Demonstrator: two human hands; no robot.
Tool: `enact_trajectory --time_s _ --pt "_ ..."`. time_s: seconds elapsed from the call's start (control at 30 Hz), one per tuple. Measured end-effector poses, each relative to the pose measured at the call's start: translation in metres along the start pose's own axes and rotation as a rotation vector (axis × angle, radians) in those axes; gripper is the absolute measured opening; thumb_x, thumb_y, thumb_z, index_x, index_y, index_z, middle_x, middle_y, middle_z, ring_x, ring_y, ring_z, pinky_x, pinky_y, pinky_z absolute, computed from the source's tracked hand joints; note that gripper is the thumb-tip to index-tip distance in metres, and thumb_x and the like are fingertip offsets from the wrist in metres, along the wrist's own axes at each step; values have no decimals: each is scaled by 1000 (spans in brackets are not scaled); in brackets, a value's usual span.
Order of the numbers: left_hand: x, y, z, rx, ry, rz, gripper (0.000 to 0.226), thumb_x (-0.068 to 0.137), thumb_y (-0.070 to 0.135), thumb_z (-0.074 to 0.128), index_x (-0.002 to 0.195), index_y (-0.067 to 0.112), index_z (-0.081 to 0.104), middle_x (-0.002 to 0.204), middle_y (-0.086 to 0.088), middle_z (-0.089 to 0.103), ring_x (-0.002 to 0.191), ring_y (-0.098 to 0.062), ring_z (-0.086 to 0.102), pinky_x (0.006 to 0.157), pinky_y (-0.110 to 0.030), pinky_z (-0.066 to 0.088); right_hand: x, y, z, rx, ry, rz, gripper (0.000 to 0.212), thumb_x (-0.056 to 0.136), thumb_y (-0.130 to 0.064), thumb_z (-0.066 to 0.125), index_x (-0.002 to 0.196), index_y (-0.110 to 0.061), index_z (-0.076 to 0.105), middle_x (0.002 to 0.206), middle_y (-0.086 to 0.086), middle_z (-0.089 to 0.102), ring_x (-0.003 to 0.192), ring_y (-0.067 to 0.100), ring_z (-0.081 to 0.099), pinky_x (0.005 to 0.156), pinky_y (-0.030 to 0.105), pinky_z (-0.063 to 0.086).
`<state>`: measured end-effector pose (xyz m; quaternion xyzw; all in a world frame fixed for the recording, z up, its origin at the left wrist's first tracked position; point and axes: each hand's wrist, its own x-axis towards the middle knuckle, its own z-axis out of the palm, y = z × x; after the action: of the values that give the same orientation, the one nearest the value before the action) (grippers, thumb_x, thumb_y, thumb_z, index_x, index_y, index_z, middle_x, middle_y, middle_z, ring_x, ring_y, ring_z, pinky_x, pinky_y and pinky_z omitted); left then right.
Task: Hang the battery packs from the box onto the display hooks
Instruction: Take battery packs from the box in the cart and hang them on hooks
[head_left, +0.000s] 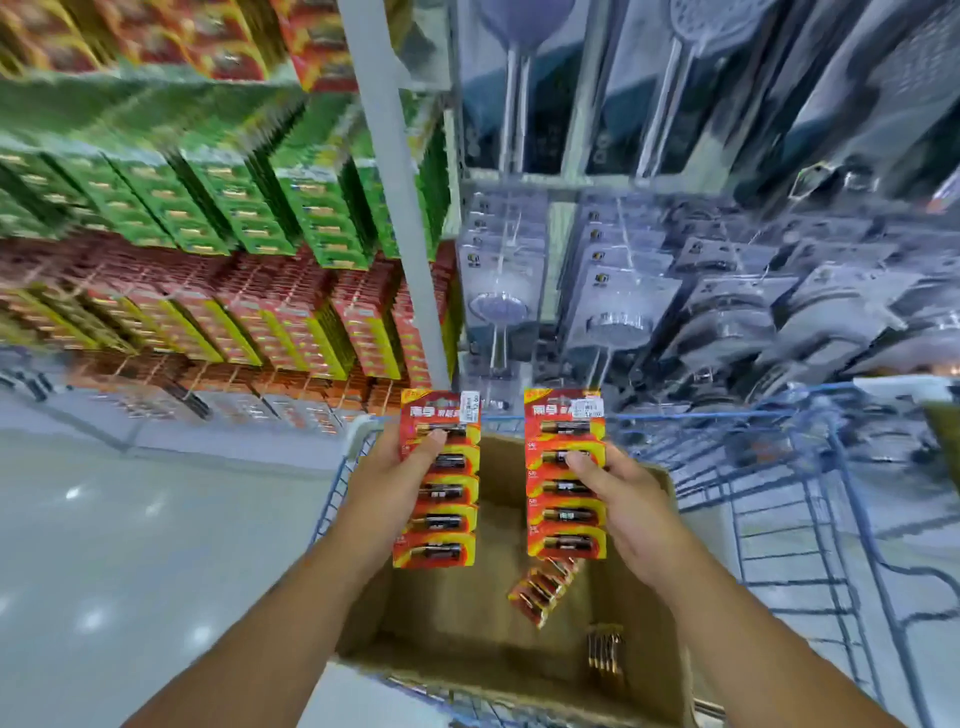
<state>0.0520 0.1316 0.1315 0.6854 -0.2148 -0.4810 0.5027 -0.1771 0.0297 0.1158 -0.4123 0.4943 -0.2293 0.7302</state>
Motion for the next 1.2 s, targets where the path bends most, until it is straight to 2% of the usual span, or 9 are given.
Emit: enact_trajectory --time_s 0.07,0.23,0.37,0.53,0.67,0.83,0.97,1.07,1.2 --pt "-28 24 -8 -11 77 82 22 105 43 57 125 39 64 104 -1 79 93 -25 78 83 -49 63 -17 -27 12 -5 -46 -58 19 101 -23 65 119 -19 69 107 10 80 93 27 78 77 41 63" --pt "-96 64 -23 -35 238 229 21 106 41 56 126 37 61 102 7 79 88 -15 78 70 -33 60 -59 -72 48 -36 -161 -172 21 99 -28 67 121 -25 68 108 8 80 98 31 78 91 57 60" --pt "-143 85 -46 -55 369 313 22 104 41 57 125 36 63 102 5 79 85 -14 78 62 -26 60 -86 -94 79 -89 -248 -232 21 100 -28 68 121 -26 67 108 6 80 98 30 78 93 58 60" --pt "-191 110 -92 -67 491 406 18 104 38 59 120 33 65 102 -2 79 87 -21 78 68 -34 59 -109 -118 123 -123 -350 -267 21 100 -31 67 120 -26 68 109 6 80 97 31 78 93 58 60" --pt "-216 124 -138 -124 563 454 13 105 33 59 115 32 66 96 -1 79 79 -17 78 62 -29 58 -121 -130 175 -146 -441 -300 23 99 -31 68 122 -27 69 112 7 79 102 33 77 98 63 56" --pt "-242 131 -218 -184 620 513 13 106 30 58 114 34 68 96 -3 79 80 -20 77 67 -35 57 -136 -132 265 -179 -524 -362 15 99 -33 69 114 -35 72 112 6 79 101 33 77 93 64 58" --pt "-260 133 -302 -205 642 552 15 105 34 58 118 34 67 100 -4 79 86 -25 78 71 -40 59 -150 -124 359 -164 -554 -439 17 99 -29 69 116 -27 70 107 7 80 95 32 78 89 57 61" --pt "-270 138 -371 -223 634 569 15 105 33 58 117 32 68 96 -5 79 81 -24 77 68 -39 59 -164 -115 436 -122 -581 -455 19 100 -26 68 119 -24 69 104 8 80 89 32 78 76 49 63" --pt "-283 149 -456 -236 622 582 17 105 33 59 120 34 67 97 -4 79 83 -23 77 66 -36 59 -177 -105 529 -104 -608 -469 24 101 -28 67 124 -27 67 107 6 80 94 31 78 75 47 64"
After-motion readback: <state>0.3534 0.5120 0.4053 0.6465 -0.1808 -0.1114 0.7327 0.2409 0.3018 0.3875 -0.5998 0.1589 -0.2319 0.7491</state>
